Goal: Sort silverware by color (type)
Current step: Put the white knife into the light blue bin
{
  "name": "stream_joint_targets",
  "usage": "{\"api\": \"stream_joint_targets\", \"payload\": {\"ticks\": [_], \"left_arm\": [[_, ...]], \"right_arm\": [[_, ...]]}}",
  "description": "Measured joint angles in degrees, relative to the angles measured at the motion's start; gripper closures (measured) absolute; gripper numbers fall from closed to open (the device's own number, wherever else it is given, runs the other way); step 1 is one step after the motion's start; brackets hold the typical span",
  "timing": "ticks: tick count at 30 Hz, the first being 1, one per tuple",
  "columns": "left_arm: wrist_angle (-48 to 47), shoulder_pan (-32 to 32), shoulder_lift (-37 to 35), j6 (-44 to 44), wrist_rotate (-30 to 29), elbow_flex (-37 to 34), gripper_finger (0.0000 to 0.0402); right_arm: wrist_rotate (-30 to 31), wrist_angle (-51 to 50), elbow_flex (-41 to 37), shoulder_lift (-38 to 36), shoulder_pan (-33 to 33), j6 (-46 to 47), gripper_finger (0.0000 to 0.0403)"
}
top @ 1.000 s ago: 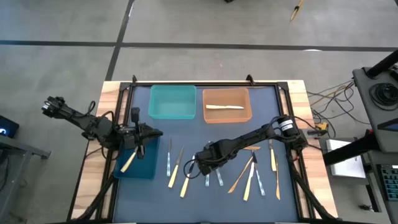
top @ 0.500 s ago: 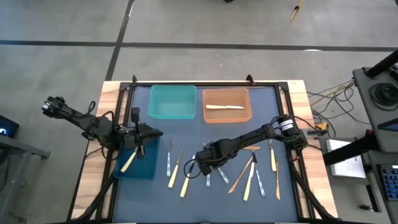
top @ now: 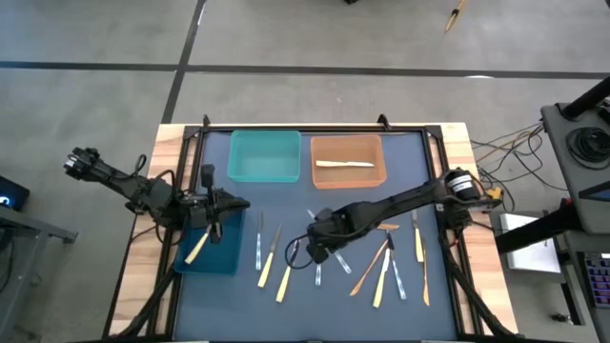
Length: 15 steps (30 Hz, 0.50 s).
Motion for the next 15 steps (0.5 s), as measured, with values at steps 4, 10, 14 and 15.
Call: {"api": "stream_joint_targets", "payload": {"ticks": [4,10,14,15], "left_arm": [[0.02,0.0,0.0,0.0,0.03,0.0,0.0401],[1.51,0.15,-0.02,0.0,0.07,0.0,0.0401],[1.38,0.2,-0.06,-0.01,0.0,0.0,0.0401],[1.4,0.22,-0.07,-0.02,-0.13,0.0,0.0401]], "right_arm": [[6.0,0.27,0.09,-3.54,-0.6,-3.36,0.039],[15.09,6.12,0.13,-7.98,-3.31,-13.64,0.039],[16.97,14.36,0.13,-8.87,-7.07,-24.35,0.039],[17.01,16.85,0.13,-8.87,-8.18,-27.02,0.039]]}}
